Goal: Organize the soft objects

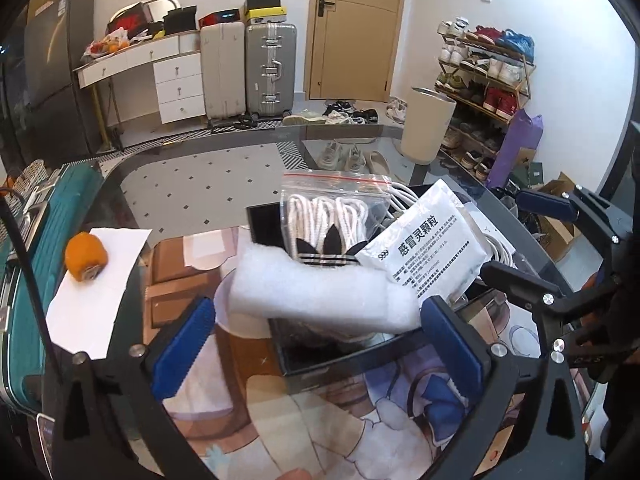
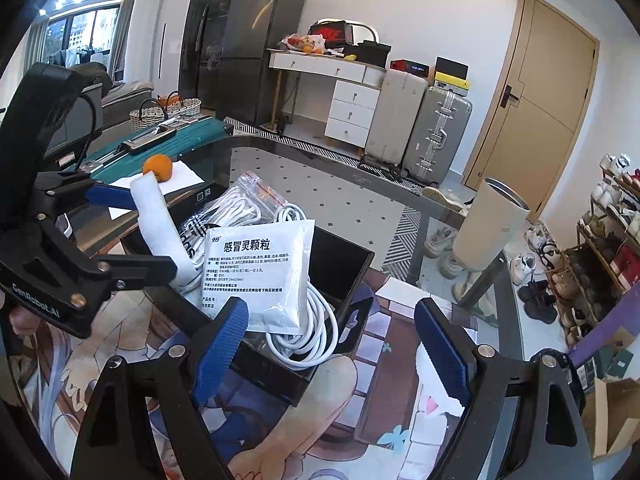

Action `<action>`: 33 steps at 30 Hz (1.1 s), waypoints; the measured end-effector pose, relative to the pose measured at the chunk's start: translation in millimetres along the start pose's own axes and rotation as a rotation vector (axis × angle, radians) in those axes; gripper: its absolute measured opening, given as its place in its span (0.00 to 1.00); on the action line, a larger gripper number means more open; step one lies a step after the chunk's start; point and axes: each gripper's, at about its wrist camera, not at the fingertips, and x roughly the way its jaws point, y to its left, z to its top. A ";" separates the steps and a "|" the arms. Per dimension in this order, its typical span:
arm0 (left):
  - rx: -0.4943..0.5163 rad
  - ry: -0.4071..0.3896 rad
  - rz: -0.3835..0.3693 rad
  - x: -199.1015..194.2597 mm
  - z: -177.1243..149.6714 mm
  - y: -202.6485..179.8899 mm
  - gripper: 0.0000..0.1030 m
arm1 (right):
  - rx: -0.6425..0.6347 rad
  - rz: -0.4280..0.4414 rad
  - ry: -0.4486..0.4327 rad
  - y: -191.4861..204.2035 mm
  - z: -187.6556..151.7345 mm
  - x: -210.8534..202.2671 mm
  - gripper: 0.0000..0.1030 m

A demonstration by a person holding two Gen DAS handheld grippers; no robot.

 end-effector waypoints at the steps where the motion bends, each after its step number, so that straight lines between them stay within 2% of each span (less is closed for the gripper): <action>1: -0.007 -0.001 0.002 -2.2 -0.3 2.4 1.00 | 0.001 0.002 -0.001 0.6 -0.3 -0.8 0.84; 12: -0.051 -0.069 0.058 -27.4 -7.9 21.1 1.00 | 0.018 -0.004 -0.019 0.2 -3.0 -9.5 0.86; 15: -0.054 -0.059 0.070 -24.5 -8.3 25.5 1.00 | 0.034 -0.003 -0.024 0.6 -4.4 -11.8 0.88; 19: -0.030 -0.050 0.077 -21.3 -10.4 19.4 1.00 | 0.068 0.003 -0.038 1.5 -7.9 -16.4 0.94; 23: -0.003 -0.078 0.065 -29.4 -16.3 7.9 1.00 | 0.111 0.016 -0.048 2.0 -13.9 -22.1 0.98; 33: -0.043 -0.136 0.089 -46.4 -31.4 8.8 1.00 | 0.177 0.050 -0.101 11.0 -30.4 -34.4 0.99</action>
